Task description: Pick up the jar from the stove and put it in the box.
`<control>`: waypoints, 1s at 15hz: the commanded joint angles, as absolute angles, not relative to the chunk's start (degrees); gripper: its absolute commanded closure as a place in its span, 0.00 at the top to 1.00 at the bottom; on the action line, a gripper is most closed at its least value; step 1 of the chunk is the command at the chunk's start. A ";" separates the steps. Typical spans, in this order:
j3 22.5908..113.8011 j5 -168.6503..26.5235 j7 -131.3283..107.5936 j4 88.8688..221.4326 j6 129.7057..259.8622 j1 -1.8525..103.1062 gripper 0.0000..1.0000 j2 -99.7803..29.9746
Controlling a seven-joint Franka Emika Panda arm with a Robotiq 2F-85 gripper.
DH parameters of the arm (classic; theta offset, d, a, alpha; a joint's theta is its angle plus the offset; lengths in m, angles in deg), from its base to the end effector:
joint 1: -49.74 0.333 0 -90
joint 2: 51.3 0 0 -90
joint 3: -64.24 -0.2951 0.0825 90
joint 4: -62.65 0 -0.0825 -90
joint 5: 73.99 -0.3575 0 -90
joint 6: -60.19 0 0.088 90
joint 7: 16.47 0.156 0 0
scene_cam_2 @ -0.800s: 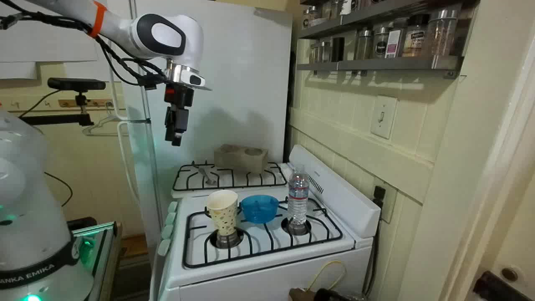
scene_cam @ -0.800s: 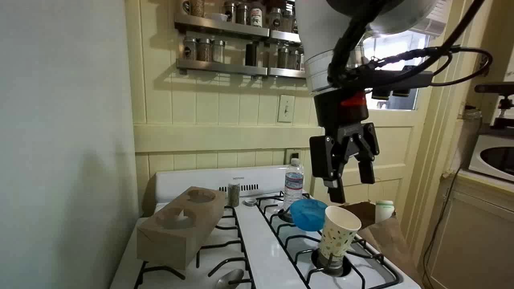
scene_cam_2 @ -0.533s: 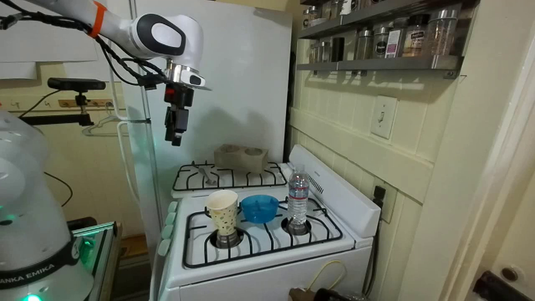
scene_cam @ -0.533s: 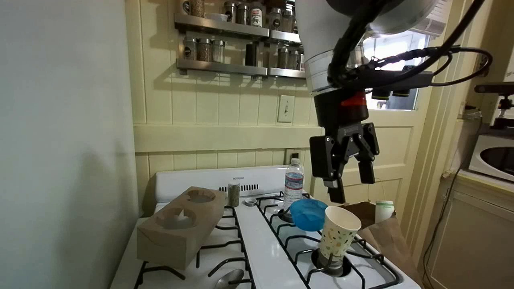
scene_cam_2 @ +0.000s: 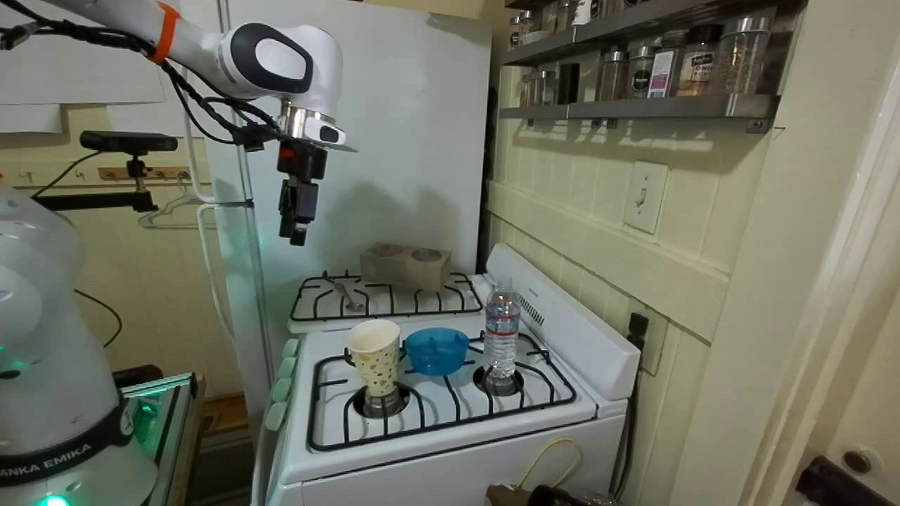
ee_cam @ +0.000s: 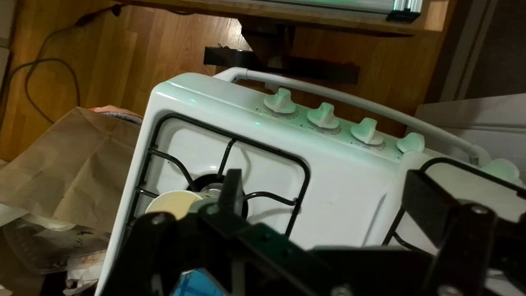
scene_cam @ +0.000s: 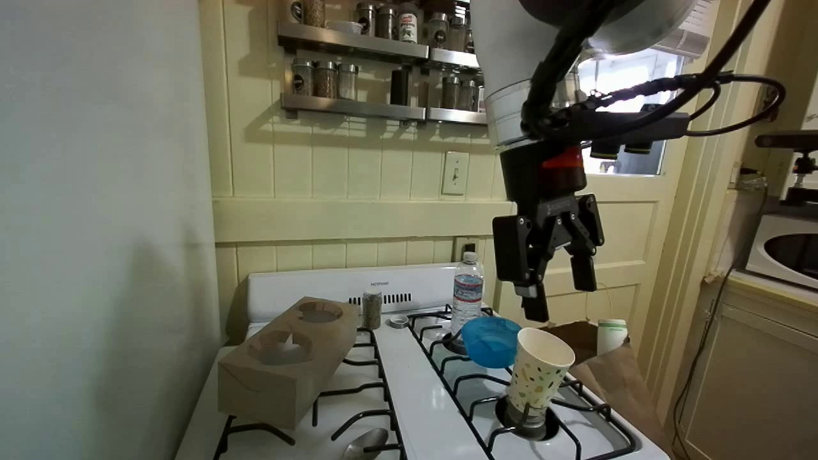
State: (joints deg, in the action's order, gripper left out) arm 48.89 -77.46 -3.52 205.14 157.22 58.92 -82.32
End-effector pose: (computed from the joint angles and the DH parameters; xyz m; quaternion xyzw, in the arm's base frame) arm 0.2975 0.1414 0.3946 0.9883 0.0650 -0.1147 0.0770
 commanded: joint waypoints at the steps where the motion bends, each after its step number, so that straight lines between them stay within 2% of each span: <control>1: 49.48 -74.86 1.52 202.37 161.86 56.24 1.00 -79.29; 5: 49.71 -73.31 9.00 193.93 168.60 52.10 1.00 -69.79; 13: 58.02 -87.89 6.58 167.69 159.24 51.43 1.00 -46.81; 14: 57.73 -84.74 7.72 174.17 163.86 52.37 1.00 -51.97; 15: 58.44 -85.07 7.29 172.29 163.24 52.31 1.00 -50.19</control>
State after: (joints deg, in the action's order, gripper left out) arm 57.40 -85.07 7.29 172.37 163.38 51.26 -50.18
